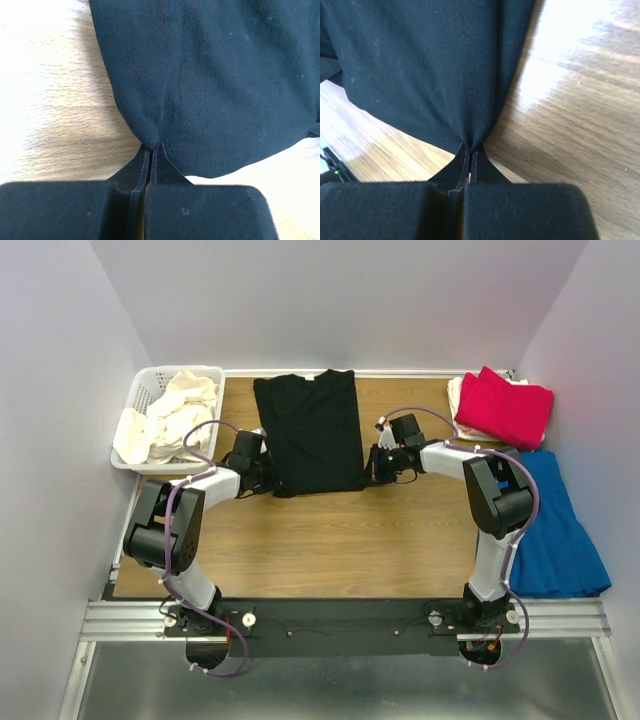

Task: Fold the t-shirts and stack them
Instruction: Grab one side of the 2/3 rectangular tshirt with both arms

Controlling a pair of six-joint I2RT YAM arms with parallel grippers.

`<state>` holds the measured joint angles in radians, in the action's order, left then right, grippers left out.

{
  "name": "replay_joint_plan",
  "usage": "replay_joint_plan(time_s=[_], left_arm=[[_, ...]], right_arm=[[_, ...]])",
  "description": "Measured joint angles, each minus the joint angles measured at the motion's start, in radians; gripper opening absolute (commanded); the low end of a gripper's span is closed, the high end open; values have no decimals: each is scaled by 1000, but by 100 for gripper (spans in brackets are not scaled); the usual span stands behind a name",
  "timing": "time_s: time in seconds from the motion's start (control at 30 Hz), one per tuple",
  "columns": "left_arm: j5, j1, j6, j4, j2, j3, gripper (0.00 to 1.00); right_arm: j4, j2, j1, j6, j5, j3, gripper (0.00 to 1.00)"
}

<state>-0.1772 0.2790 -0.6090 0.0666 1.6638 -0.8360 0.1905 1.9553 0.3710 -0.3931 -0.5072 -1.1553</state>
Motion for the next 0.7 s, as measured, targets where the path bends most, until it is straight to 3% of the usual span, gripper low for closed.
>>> replay_joint_plan(time_s=[0.2, 0.4, 0.7], left_arm=[[17, 44, -4, 62, -40, 13, 0], [148, 266, -92, 278, -205, 19, 0], [278, 458, -335, 477, -310, 97, 0]], right_arm=[[-18, -81, 0, 0, -8, 106, 1], [11, -269, 3, -10, -10, 289, 1], [43, -608, 22, -71, -11, 509, 1]])
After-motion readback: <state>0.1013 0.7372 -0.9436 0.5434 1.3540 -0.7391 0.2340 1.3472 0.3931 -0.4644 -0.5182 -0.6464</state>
